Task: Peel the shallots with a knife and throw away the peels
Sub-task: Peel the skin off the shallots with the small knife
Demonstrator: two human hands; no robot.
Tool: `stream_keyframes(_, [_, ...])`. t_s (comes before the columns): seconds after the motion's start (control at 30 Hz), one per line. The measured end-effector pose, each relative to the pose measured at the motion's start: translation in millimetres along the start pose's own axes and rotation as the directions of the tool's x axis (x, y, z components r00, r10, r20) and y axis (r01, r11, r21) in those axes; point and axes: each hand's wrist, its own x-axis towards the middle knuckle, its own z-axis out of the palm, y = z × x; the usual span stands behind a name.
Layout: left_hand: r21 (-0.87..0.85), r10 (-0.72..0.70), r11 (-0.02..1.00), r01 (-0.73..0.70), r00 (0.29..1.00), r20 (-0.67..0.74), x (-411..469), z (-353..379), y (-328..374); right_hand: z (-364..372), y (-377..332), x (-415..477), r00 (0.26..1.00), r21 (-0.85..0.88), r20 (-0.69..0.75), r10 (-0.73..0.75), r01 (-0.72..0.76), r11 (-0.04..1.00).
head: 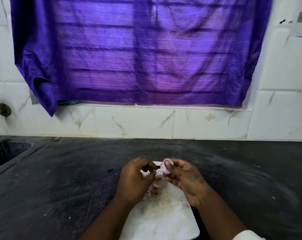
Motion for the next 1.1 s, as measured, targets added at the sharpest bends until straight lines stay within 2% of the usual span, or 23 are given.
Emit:
stream_keyframes(0.07, [-0.017, -0.027, 0.999, 0.027, 0.999, 0.038, -0.5, 0.6, 1.8, 0.8, 0.6, -0.5, 1.0, -0.011, 0.001, -0.01, 0.01, 1.0])
stream_keyframes(0.17, [-0.012, 0.006, 1.0, -0.006, 1.0, 0.025, -1.1, 1.0, 2.9, 0.8, 0.7, -1.2, 1.0, -0.024, 0.003, -0.024, 0.024, 0.999])
stream_keyframes(0.37, [-0.278, -0.142, 0.949, 0.152, 0.988, 0.055, 0.8, 3.4, 3.5, 2.2, 1.4, -1.0, 0.996, -0.028, 0.055, -0.068, 0.069, 0.997])
stream_keyframes(0.6, [-0.42, -0.185, 0.884, 0.203, 0.979, 0.085, 2.0, 2.5, 4.8, 3.2, 3.5, -0.3, 0.99, -0.027, 0.09, -0.109, 0.112, 0.993])
stream_keyframes(0.73, [-0.453, -0.16, 0.869, 0.2, 0.979, 0.124, 0.6, 0.0, 10.7, -2.7, 3.4, 5.6, 0.982, -0.005, -0.068, -0.174, 0.174, 0.985])
stream_keyframes(0.8, [-0.422, -0.135, 0.891, 0.165, 0.986, 0.1, -1.2, -1.1, 12.4, -3.5, 3.9, 6.0, 0.976, -0.052, -0.073, -0.207, 0.204, 0.978])
stream_keyframes(0.87, [-0.257, -0.08, 0.963, 0.087, 0.996, 0.036, -1.9, -0.9, 9.5, 0.6, 5.1, 3.3, 0.976, -0.108, -0.029, -0.218, 0.213, 0.971])
stream_keyframes(0.93, [-0.092, -0.021, 0.995, 0.024, 0.999, 0.039, -1.7, -0.3, 6.0, 4.5, 7.0, 2.2, 0.973, -0.15, -0.009, -0.232, 0.228, 0.962])
stream_keyframes(1.1, [-0.121, -0.014, 0.992, 0.034, 0.987, 0.158, -4.7, 2.8, 8.3, -0.1, 8.2, 7.2, 0.963, -0.202, -0.073, -0.258, 0.239, 0.95])
